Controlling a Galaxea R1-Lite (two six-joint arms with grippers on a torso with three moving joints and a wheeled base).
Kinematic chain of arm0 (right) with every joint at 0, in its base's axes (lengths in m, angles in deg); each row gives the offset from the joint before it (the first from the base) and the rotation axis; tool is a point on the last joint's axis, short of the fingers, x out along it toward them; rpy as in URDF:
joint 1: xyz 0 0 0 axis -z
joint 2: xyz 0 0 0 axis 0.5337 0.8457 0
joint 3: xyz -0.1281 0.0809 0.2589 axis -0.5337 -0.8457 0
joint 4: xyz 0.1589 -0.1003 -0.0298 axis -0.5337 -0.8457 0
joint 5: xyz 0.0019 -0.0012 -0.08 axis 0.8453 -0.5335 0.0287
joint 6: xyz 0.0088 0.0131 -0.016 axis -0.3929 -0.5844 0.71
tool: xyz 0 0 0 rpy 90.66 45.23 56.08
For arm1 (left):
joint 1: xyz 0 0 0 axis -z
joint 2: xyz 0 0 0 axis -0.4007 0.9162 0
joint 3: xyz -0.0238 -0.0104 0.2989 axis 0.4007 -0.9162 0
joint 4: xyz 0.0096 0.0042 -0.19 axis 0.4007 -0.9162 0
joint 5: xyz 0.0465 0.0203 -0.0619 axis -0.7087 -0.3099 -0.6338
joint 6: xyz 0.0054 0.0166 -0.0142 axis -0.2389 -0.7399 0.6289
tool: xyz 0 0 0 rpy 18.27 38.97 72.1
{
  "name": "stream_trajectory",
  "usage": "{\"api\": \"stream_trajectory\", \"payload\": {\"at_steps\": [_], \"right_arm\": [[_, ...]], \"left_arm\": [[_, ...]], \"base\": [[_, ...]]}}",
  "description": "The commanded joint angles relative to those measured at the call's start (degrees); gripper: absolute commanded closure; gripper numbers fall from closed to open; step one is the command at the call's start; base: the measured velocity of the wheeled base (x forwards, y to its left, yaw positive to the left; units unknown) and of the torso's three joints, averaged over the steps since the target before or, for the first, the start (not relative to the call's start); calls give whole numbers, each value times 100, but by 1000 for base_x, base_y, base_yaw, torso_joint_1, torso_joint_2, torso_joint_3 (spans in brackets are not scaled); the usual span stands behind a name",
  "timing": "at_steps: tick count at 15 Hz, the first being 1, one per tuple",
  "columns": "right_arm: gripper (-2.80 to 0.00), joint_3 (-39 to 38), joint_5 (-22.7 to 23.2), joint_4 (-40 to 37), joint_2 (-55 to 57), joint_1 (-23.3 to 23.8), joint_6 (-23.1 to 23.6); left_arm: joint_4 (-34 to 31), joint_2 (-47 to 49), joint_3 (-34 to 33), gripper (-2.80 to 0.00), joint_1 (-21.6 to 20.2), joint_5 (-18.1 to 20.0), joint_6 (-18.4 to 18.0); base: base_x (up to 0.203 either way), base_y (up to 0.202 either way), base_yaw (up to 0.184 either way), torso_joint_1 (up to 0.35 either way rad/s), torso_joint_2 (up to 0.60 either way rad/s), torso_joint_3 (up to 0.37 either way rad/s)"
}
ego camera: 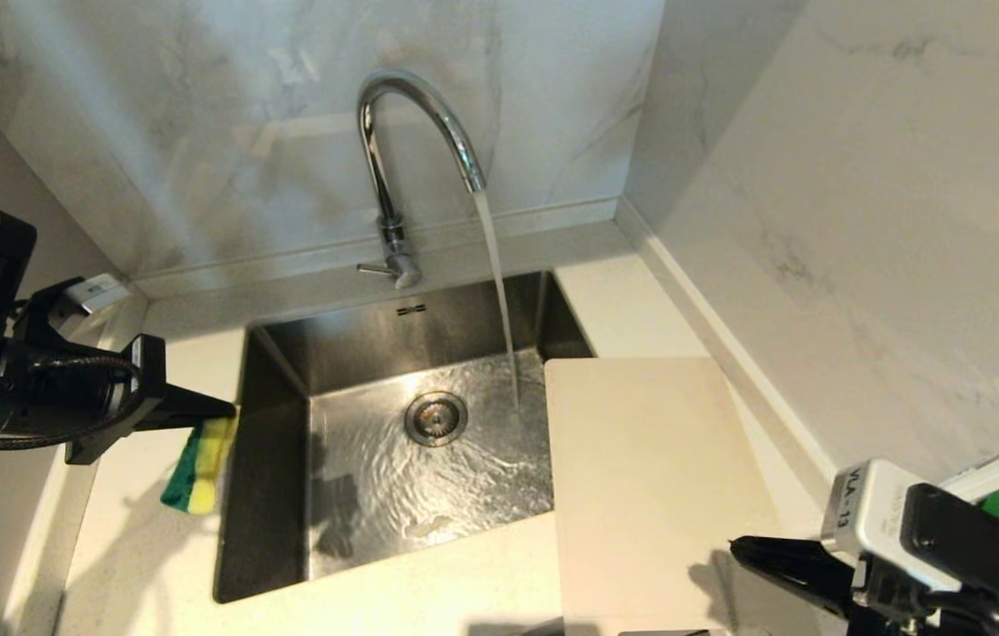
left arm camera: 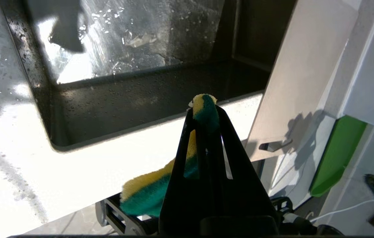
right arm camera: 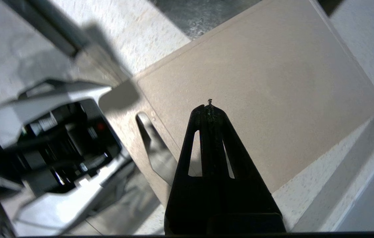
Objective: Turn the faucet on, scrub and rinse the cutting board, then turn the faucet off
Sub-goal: Put down the cleaning cloth
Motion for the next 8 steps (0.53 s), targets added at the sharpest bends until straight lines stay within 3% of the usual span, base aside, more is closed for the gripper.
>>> {"api": "stream_trajectory", "payload": {"at_steps": [1,5,8], "right_arm": [[0,114,-111,14,-422,-3,-681],[0,703,-748,16,-643,3,-2172],[0,870,-1611,15,-1002,6,-2516]], "left_arm": [[-30,-117,-7,0,132,-143,24],[-68,-132,-1,0,157,-272,27],[-68,-123,-10,0,157,-310,21]], "base": [[0,0,0,0,0,0],[0,0,0,0,0,0],[0,0,0,0,0,0]]}}
